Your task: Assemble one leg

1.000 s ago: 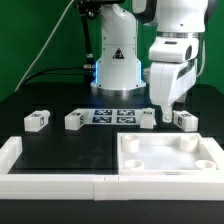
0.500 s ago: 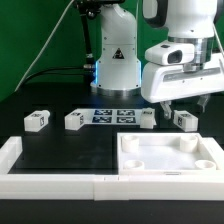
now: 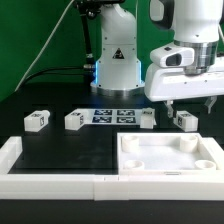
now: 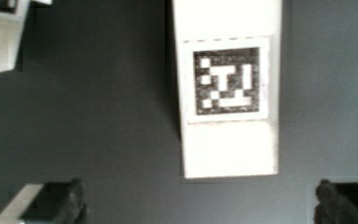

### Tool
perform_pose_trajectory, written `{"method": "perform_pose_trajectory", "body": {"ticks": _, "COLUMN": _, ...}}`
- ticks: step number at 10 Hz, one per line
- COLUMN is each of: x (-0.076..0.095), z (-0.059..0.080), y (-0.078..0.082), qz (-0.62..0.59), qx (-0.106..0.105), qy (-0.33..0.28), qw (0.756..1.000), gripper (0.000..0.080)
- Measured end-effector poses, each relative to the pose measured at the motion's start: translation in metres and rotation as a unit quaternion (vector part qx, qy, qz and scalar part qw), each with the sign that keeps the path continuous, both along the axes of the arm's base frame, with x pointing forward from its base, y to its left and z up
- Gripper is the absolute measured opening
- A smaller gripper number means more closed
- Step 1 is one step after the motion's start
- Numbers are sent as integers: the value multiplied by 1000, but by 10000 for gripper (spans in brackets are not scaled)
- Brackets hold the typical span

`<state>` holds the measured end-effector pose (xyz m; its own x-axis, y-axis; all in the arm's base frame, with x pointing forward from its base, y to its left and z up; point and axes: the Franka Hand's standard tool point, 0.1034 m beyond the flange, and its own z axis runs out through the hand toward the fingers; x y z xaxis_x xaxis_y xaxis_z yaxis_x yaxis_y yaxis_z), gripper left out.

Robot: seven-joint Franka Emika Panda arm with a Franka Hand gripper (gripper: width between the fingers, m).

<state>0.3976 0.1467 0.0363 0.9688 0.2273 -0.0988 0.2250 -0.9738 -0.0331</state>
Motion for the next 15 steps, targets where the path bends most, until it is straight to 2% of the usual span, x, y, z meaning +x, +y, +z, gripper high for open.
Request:
{"method": "perform_pose_trajectory", "body": {"ticks": 1, "x": -5, "z": 0, "y": -2, "qz": 2, "qx": -11, "qy": 31, "qw": 999, "gripper": 648}}
{"method": "perform_pose_trajectory", "body": {"ticks": 2, "x": -9, "z": 2, "y": -5, "qz": 4, "qx": -31, "qy": 92, "qw": 995, "gripper": 648}}
{"method": "perform_pose_trajectory", "body": {"ticks": 3, "x": -6, "z": 1, "y": -3, "qz": 5, "qx": -45, "qy": 144, "qw": 989, "gripper": 648}}
{"method": "perform_pose_trajectory", "body": {"ticks": 5, "x": -14, "z": -5, "y": -2, "qz": 18, "qx": -64, "qy": 225, "qw": 972, "gripper": 648}}
{"method": "perform_pose_trajectory", "body": {"ticks": 6, "x": -23, "z": -4, "y": -3, "qz": 22, "qx": -81, "qy": 297, "qw": 951, "gripper": 648}}
{"method": "perform_pose_trajectory", "body": {"ticks": 7, "x": -18, "z": -9, "y": 0, "qz": 27, "qx": -83, "qy": 325, "qw": 942, "gripper": 648}}
{"method": "perform_pose_trajectory", "body": {"ticks": 8, "x": -25, "z": -8, "y": -3, "qz": 29, "qx": -94, "qy": 374, "qw": 922, "gripper": 648}}
{"method": "perform_pose_trajectory", "body": {"ticks": 10, "x": -28, "z": -18, "y": -3, "qz": 31, "qx": -101, "qy": 414, "qw": 904, "gripper": 648}}
{"method": "perform_pose_trajectory", "body": {"ticks": 15, "x": -30, "z": -24, "y": 1, "qz": 32, "qx": -104, "qy": 411, "qw": 905, "gripper": 648}}
